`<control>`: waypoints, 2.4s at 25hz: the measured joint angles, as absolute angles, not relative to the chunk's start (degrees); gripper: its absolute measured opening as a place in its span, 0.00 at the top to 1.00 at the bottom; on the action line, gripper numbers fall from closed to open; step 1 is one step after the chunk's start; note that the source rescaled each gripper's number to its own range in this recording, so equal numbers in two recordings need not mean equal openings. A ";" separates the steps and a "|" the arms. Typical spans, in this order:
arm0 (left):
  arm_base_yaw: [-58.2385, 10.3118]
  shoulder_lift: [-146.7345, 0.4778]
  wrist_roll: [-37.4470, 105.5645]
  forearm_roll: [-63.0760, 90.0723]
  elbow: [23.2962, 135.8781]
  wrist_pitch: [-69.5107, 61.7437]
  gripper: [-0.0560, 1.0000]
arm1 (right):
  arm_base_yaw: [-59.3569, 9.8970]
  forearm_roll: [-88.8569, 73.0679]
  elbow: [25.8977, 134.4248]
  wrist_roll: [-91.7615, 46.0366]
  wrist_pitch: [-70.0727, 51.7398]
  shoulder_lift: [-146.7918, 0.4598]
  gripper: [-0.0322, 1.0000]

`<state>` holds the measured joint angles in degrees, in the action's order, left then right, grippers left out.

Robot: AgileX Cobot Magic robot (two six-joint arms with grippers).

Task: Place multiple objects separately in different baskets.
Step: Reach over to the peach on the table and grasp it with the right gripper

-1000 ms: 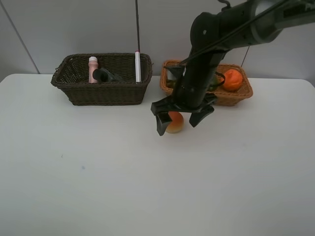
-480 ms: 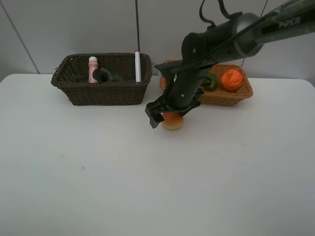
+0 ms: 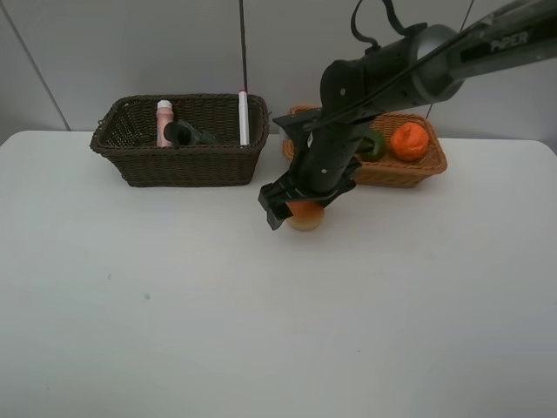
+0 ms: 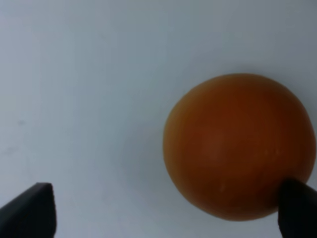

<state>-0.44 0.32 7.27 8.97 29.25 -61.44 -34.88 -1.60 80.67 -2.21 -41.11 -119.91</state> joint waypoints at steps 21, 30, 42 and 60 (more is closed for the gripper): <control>-0.44 0.32 7.28 8.97 29.25 -61.44 0.00 | -34.88 6.76 83.13 -1.21 -35.48 -119.86 0.00; -0.44 0.32 7.28 8.97 29.25 -61.44 0.00 | -34.88 6.95 83.13 -1.21 -35.21 -119.96 0.00; -0.44 0.32 7.28 8.97 29.25 -61.44 0.00 | -34.88 7.40 83.13 -1.21 -32.93 -125.72 0.00; -0.44 0.32 7.28 8.97 29.25 -61.44 0.00 | -34.85 6.07 83.33 -1.09 -34.10 -128.14 0.92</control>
